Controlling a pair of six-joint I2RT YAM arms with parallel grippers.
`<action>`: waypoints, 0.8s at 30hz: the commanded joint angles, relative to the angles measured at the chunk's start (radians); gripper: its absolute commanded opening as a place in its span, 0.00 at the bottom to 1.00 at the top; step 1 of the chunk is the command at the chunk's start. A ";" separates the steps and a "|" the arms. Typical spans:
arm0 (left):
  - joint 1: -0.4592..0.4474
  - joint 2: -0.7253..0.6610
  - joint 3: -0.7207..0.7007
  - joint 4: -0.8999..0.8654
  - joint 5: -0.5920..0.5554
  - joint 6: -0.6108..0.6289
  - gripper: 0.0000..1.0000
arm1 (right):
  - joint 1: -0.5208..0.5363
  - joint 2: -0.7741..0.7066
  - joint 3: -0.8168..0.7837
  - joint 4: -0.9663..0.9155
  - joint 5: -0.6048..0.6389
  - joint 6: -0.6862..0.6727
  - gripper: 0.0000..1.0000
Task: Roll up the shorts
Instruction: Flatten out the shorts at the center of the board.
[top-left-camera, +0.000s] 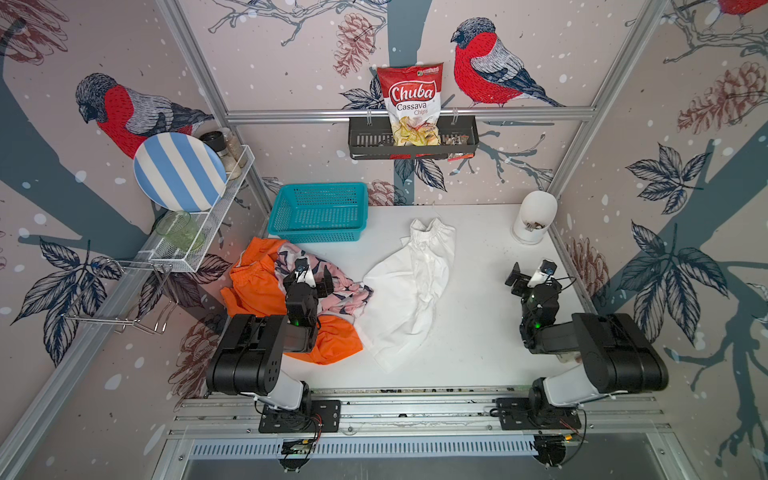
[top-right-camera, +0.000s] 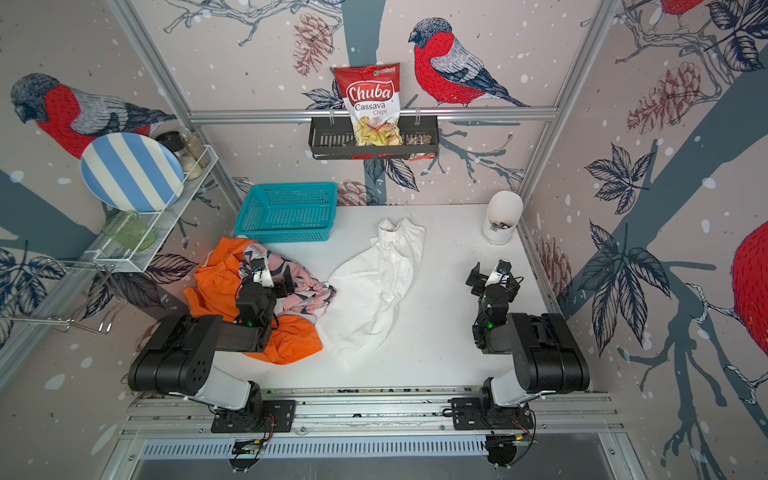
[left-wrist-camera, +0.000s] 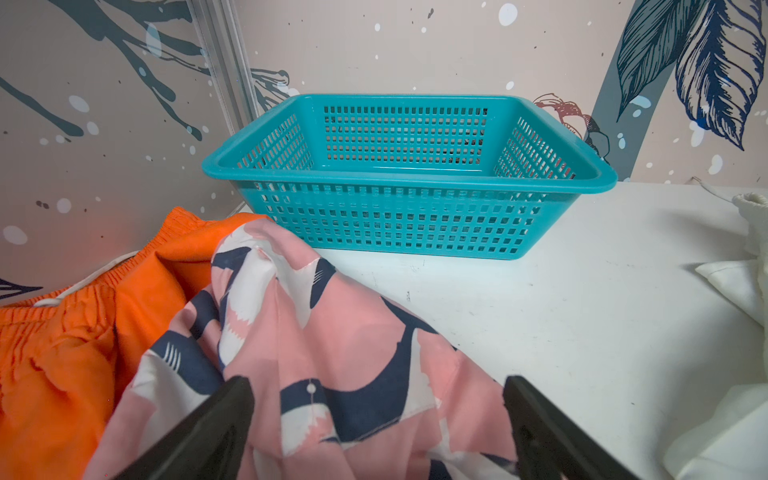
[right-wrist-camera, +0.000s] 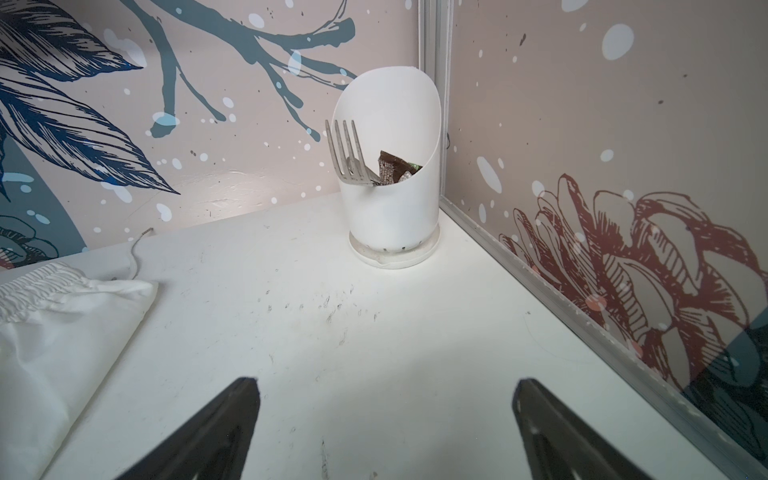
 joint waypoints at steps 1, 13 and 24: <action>0.002 -0.002 0.000 0.023 0.004 0.000 0.96 | -0.001 -0.003 0.002 0.013 0.005 0.016 1.00; 0.005 -0.004 -0.002 0.026 0.005 0.001 0.96 | 0.000 -0.004 -0.001 0.018 0.003 0.017 1.00; 0.004 -0.012 -0.001 0.024 -0.001 0.004 0.96 | 0.124 -0.218 0.116 -0.340 0.144 -0.020 1.00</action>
